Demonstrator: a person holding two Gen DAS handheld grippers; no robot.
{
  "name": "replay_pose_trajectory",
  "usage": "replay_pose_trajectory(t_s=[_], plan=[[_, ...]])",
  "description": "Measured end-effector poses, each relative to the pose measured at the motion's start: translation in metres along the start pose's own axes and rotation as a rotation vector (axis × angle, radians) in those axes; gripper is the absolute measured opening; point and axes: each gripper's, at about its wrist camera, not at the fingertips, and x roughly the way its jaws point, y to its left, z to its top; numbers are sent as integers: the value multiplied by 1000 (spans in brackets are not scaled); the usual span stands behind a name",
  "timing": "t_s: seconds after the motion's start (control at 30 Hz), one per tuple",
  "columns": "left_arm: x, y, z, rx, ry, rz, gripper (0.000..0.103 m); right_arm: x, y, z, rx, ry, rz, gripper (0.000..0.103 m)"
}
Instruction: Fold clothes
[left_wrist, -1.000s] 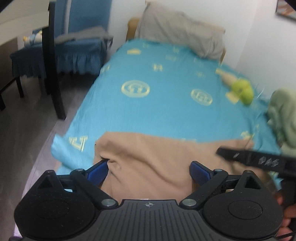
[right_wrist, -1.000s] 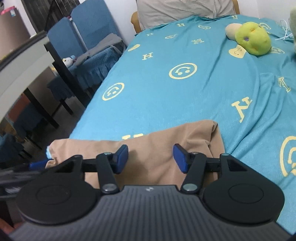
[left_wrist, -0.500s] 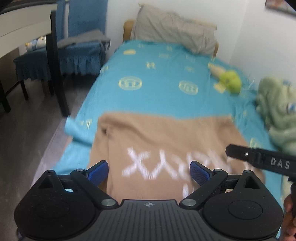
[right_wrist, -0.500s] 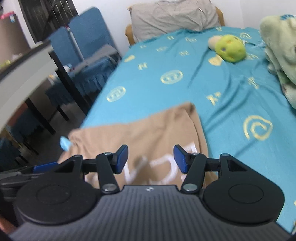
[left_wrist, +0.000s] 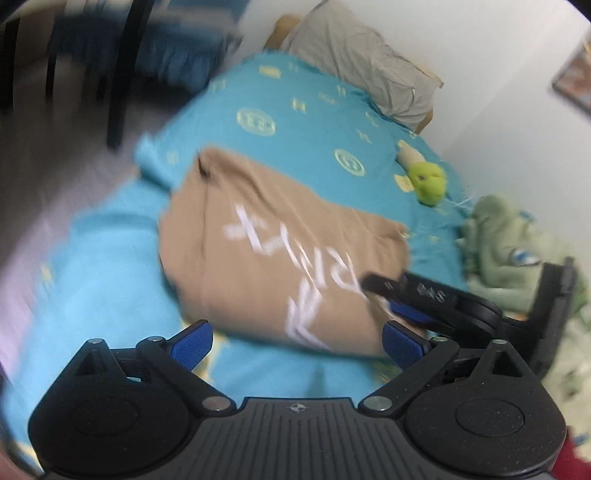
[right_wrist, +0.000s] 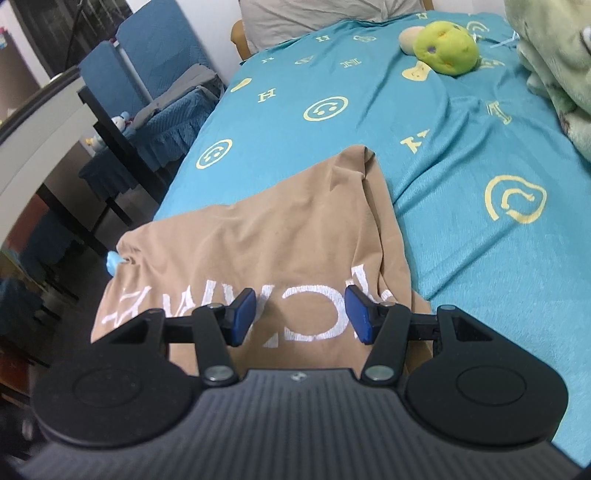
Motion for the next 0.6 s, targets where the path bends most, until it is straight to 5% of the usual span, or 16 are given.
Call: replay_pose_trajectory(t_s=[0.23, 0.37, 0.43, 0.6], plan=[[51, 47, 6, -342, 67, -33, 98, 0, -6, 2, 53, 1, 20, 56], [50, 53, 14, -372, -57, -34, 95, 0, -8, 2, 72, 0, 26, 56], [46, 55, 15, -378, -100, -82, 84, 0, -9, 2, 81, -1, 29, 56], [39, 60, 14, -416, -150, -182, 83, -7, -14, 3, 125, -13, 48, 56]])
